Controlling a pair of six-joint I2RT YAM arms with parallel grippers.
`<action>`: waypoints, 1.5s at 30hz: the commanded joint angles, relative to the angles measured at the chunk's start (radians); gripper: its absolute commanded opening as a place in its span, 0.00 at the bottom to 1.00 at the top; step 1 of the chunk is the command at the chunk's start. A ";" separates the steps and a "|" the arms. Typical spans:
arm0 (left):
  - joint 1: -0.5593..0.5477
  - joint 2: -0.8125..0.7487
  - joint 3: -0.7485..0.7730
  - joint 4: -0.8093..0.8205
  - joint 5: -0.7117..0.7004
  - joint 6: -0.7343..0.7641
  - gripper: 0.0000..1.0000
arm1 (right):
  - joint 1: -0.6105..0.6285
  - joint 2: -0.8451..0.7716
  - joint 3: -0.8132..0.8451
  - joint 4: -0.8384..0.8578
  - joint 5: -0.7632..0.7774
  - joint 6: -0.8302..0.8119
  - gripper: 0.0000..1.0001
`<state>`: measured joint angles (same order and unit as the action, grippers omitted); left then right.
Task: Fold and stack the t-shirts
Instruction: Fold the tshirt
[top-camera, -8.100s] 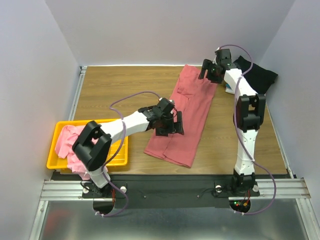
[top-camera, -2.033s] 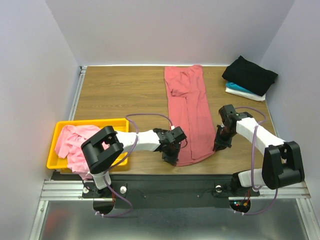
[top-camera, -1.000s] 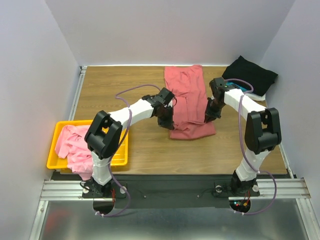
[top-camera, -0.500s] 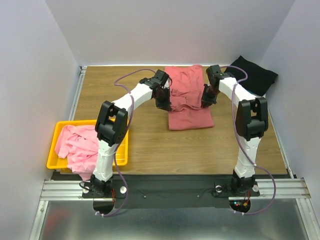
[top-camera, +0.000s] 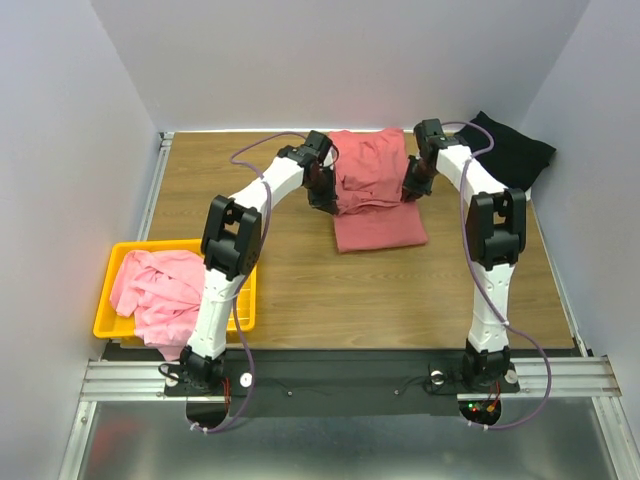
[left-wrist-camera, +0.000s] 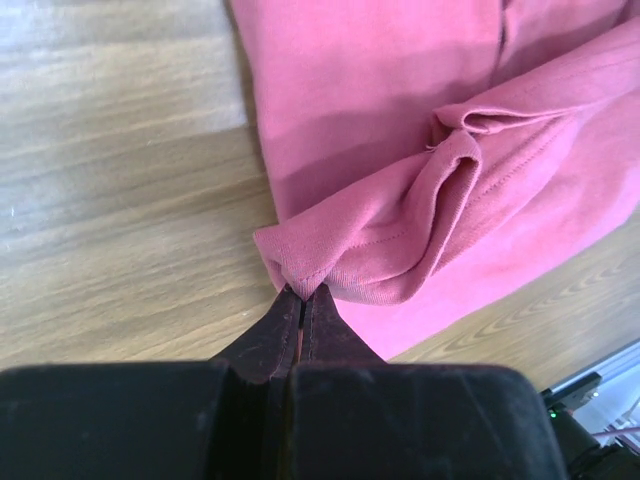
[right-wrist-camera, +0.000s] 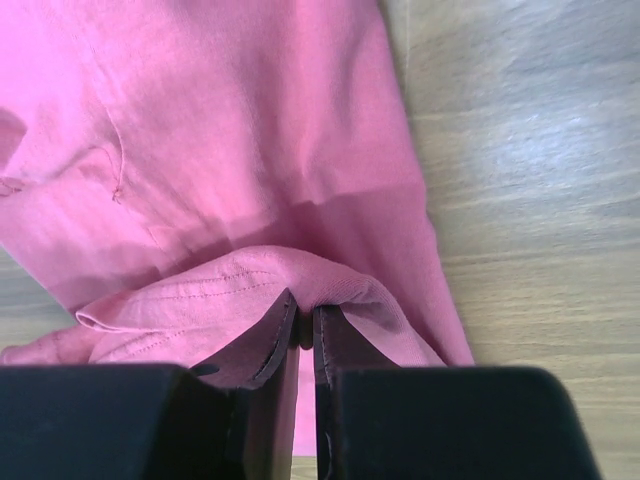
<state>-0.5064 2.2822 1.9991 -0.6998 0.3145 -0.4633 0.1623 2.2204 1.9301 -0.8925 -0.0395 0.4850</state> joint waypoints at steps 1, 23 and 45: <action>0.011 0.010 0.090 -0.029 0.037 0.022 0.00 | -0.023 -0.001 0.055 -0.013 0.010 -0.016 0.00; 0.055 0.021 0.283 0.029 -0.086 0.009 0.87 | -0.043 0.068 0.297 -0.016 0.012 -0.039 0.65; -0.096 -0.224 -0.267 0.257 -0.160 0.089 0.89 | -0.043 -0.251 -0.201 0.101 -0.048 -0.048 0.80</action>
<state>-0.5846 2.0972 1.7657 -0.4591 0.1814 -0.3939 0.1257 2.0624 1.7790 -0.8318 -0.0975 0.4355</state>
